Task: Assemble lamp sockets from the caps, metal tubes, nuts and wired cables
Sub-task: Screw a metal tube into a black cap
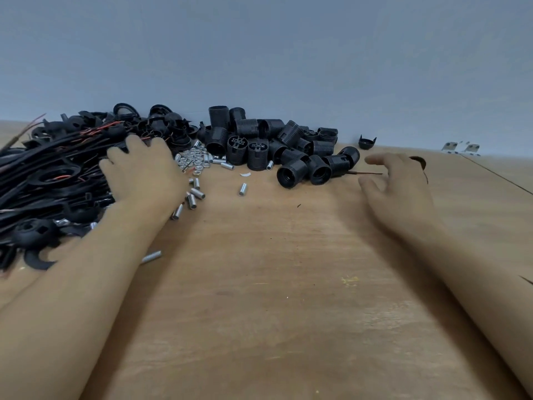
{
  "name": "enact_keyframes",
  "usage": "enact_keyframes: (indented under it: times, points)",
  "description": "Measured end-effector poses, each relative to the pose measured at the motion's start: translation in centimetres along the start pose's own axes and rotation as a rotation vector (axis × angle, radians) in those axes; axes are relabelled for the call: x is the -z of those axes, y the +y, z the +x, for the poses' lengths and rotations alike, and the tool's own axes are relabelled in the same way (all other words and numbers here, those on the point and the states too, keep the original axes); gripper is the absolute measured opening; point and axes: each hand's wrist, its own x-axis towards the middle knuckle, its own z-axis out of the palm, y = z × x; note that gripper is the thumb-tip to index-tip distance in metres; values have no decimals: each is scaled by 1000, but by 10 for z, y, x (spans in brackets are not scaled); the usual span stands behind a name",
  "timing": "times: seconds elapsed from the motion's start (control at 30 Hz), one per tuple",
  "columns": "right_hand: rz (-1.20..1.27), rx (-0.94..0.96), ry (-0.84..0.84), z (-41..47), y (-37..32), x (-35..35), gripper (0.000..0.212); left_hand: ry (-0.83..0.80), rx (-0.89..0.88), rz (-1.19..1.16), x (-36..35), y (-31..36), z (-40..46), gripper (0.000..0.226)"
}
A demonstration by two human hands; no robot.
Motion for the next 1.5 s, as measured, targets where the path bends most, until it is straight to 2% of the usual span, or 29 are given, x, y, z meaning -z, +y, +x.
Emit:
enact_keyframes:
  times: [0.07, 0.13, 0.2, 0.27, 0.33, 0.37, 0.43, 0.47, 0.57, 0.7, 0.77, 0.97, 1.03, 1.1, 1.2, 1.27, 1.33, 1.4, 1.5]
  points:
    - [22, 4, -6, 1, -1, 2, 31, -61, 39, -14, -2, -13, 9, 43]
    - [21, 28, -2, -1, -3, 3, 27, -106, -3, -64, -5, -17, 12, 47]
    - [13, 80, 30, -4, -5, 1, 23, -80, -26, -110, -6, -15, 12, 45]
    - [51, 141, 18, -9, -11, 3, 20, 15, -30, -89, -3, -14, 10, 42]
    - [48, 243, -86, -17, -27, 5, 21, 119, -127, -121, 1, -11, 9, 38]
    - [12, 321, -132, -21, -37, 5, 20, 120, -221, -168, 1, -7, 9, 35]
    - [-25, 528, -119, -21, -58, -4, 15, 1, -385, -208, -4, 7, 4, 29]
    - [-8, 571, -184, -19, -70, -13, 16, -74, -424, -172, -8, 14, 1, 27]
    - [-1, 536, -448, -7, -104, -42, 26, -160, -379, -73, -15, 21, -1, 24]
    - [-113, 634, -563, 3, -127, -65, 23, -125, -286, -191, -11, 14, 4, 21]
    - [-194, 615, -546, 6, -127, -68, 19, -129, -282, -227, -8, 14, 5, 22]
    - [-136, 505, -451, 3, -99, -42, 16, -168, -246, -245, -6, 16, 7, 19]
    - [-22, 446, -321, -7, -85, -31, 17, -144, -254, -269, -5, 15, 6, 16]
    - [213, 294, -175, -20, -73, -24, 15, -83, -284, -329, -5, 13, 6, 16]
    - [602, -29, -123, -24, -60, -18, 21, 6, -342, -541, 6, 22, -1, 17]
    - [843, -141, -134, -21, -59, -16, 20, -33, -325, -871, 16, 36, -15, 16]
    - [1093, -188, -120, -21, -64, -11, 18, -202, -207, -1298, 21, 54, -37, 15]
    - [1224, -176, -96, -23, -68, -7, 17, -437, -43, -1637, 20, 70, -58, 12]
    - [1128, -68, -123, -28, -71, -4, 20, -640, 103, -1854, 17, 77, -72, 8]
